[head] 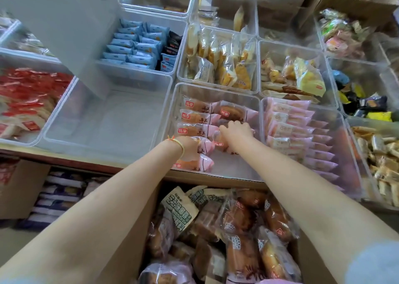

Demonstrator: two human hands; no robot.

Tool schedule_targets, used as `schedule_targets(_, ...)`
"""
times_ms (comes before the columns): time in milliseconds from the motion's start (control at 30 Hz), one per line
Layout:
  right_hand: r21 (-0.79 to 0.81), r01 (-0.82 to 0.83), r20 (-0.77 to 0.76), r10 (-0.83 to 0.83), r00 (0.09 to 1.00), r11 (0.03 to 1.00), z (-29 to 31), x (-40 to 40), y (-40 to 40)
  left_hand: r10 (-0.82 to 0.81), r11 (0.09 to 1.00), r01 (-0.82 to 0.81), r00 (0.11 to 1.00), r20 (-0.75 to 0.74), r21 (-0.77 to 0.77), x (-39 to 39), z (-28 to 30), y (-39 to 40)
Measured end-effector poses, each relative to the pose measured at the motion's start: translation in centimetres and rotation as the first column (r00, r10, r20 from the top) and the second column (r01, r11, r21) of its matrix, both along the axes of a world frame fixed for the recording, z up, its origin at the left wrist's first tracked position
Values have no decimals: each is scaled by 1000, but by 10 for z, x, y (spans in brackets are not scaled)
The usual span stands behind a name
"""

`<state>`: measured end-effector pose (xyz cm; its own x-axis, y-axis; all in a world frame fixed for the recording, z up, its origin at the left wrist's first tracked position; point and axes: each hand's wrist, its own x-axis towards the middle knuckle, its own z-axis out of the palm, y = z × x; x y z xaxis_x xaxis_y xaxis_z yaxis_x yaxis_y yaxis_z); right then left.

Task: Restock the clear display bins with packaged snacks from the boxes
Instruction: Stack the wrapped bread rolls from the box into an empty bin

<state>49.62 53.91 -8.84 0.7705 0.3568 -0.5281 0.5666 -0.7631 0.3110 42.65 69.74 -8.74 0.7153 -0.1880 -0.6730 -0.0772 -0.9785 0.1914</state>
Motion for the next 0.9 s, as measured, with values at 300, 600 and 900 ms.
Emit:
schedule_targets(300,63,186,-57,-182,982,981,-10,-13,0,12,1000,-11,1000,18,-12,-1,-6,2)
schedule_targets(600,180,330,-190,-297,936,926,7,-19,-11,37,998,-36,999,28,-54,-13,12,1)
schedule_targets(900,738,513,-479,-194,856,439,137,-125,-4,778,522,-290,548,308,-802,-89,81,7)
